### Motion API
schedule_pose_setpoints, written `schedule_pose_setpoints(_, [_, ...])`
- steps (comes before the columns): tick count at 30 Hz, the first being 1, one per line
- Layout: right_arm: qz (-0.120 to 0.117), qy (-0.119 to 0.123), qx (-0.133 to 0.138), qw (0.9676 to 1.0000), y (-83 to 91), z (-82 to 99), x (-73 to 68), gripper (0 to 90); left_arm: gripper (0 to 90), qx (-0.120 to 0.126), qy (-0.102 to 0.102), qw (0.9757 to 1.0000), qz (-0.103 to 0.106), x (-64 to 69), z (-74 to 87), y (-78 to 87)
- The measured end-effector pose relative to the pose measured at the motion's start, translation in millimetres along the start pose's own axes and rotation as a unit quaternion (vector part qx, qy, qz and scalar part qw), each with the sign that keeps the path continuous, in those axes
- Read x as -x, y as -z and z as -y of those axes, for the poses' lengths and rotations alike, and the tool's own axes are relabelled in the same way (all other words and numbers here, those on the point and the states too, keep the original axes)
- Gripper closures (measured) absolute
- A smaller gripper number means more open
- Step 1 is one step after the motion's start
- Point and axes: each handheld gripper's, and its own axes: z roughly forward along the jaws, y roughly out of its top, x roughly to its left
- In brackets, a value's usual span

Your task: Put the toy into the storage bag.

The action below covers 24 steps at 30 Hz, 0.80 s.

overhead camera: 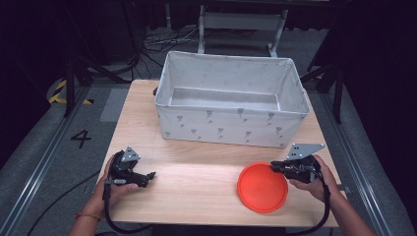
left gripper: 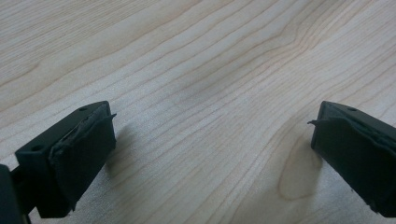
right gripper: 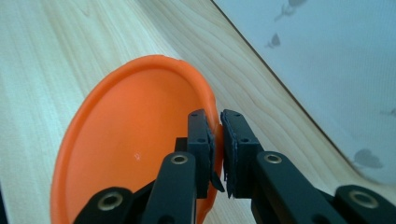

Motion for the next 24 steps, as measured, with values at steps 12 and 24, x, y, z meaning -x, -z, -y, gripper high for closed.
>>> schedule_pose_setpoints(12, [0.032,0.057,0.005,0.9979,32.6,-28.0,-14.7,82.9,0.1,0.0,0.0,1.0,0.0,0.0,-0.1,-0.1])
schedule_pose_setpoints(24, [0.055,0.093,-0.003,0.9941,59.8,-52.4,-18.7,83.1,0.1,0.0,0.001,1.0,0.0,0.1,-0.1,-0.1])
